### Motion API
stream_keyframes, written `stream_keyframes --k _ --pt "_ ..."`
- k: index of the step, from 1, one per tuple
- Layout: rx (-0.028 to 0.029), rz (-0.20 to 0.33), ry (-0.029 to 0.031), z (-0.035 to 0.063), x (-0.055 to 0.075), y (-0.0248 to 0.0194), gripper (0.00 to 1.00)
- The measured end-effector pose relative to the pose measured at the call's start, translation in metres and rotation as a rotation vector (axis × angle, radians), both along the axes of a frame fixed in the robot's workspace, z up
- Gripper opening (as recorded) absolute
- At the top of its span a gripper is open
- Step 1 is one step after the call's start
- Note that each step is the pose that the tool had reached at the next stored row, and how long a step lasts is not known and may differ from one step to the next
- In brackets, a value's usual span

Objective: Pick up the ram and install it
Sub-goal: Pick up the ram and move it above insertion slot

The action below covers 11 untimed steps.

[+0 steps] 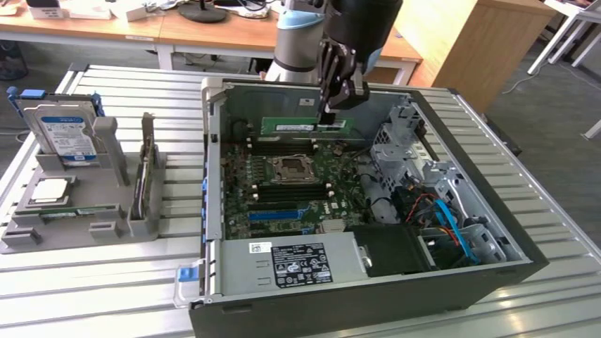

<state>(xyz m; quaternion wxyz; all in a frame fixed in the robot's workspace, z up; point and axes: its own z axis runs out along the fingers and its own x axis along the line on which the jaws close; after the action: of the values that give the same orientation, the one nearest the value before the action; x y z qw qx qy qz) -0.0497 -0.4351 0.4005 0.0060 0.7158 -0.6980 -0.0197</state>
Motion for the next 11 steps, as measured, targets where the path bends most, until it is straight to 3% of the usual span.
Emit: stream_keyframes --k 6,11 --pt "-0.0001 -0.001 0.0001 -0.0012 0.0 0.0105 0.12" --pt "0.0 -0.001 0.0001 -0.0018 0.0 0.0147 0.12"
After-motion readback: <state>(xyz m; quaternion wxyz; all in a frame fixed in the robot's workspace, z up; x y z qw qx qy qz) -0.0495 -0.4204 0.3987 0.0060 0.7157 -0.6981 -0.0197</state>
